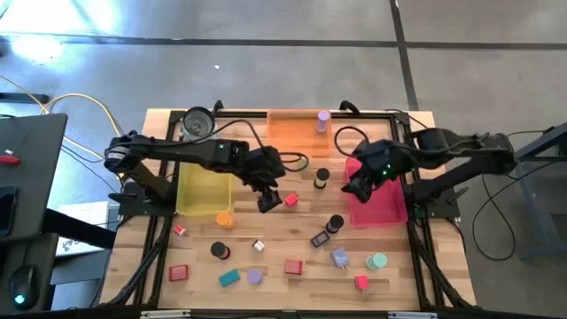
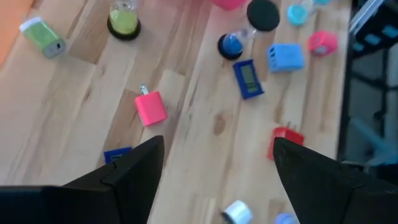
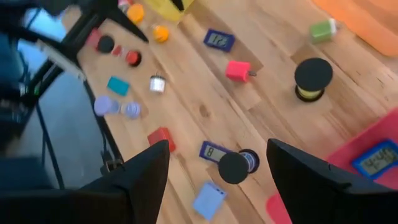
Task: Pick & Place Office items
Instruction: Put the red charger in the orange bin
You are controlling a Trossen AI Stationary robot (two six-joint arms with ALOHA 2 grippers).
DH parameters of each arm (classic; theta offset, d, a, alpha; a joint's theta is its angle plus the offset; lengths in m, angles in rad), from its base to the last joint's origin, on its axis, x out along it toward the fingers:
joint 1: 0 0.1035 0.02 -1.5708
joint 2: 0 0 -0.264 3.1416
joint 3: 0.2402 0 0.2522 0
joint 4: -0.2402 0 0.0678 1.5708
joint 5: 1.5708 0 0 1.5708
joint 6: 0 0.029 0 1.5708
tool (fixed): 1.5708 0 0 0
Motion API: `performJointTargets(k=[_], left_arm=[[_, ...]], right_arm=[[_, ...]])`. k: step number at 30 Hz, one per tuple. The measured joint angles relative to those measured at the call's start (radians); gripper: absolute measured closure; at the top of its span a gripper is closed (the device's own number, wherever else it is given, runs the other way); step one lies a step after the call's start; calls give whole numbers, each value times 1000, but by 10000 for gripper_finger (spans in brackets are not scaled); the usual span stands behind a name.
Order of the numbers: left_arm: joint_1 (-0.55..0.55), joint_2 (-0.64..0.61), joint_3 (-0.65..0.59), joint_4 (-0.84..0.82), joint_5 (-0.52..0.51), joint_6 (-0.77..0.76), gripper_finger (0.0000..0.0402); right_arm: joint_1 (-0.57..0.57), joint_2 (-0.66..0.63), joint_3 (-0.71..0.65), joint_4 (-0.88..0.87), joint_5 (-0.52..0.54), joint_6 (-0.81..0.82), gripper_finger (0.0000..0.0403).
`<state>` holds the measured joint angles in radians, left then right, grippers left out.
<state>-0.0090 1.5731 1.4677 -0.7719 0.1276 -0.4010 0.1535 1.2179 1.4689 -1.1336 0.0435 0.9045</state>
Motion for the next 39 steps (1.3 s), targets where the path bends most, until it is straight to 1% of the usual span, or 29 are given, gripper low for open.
performJointTargets(k=[3, 8, 12, 16, 21, 25, 28, 32, 35, 39], left_arm=[[0, 29, 0, 5, -6, 37, 95], [0, 80, 0, 15, -11, 70, 51], [0, 123, 0, 44, -63, 11, 31], [-5, 171, 0, 48, -83, -28, 28], [-5, 245, 0, 71, -133, -118, 28], [2, 303, 0, 115, -135, -128, 28], [7, 333, 0, 147, -159, -128, 28], [11, 356, 0, 171, -169, -131, 28], [14, 358, 0, 169, -175, -131, 28], [14, 357, 0, 178, -204, -131, 28]], right_arm=[[73, 0, 0, 1, 67, 113, 144], [183, 11, 0, 5, 149, 254, 144], [254, 22, 0, 7, 208, 320, 144], [299, 41, 0, 7, 218, 377, 144], [313, 65, 0, 8, 217, 385, 144], [311, 83, 0, 9, 219, 384, 144], [311, 95, 0, 10, 217, 368, 144], [311, 99, 0, 16, 219, 328, 144], [310, 98, 0, 16, 242, 316, 144], [310, 98, 0, 22, 257, 290, 144]])
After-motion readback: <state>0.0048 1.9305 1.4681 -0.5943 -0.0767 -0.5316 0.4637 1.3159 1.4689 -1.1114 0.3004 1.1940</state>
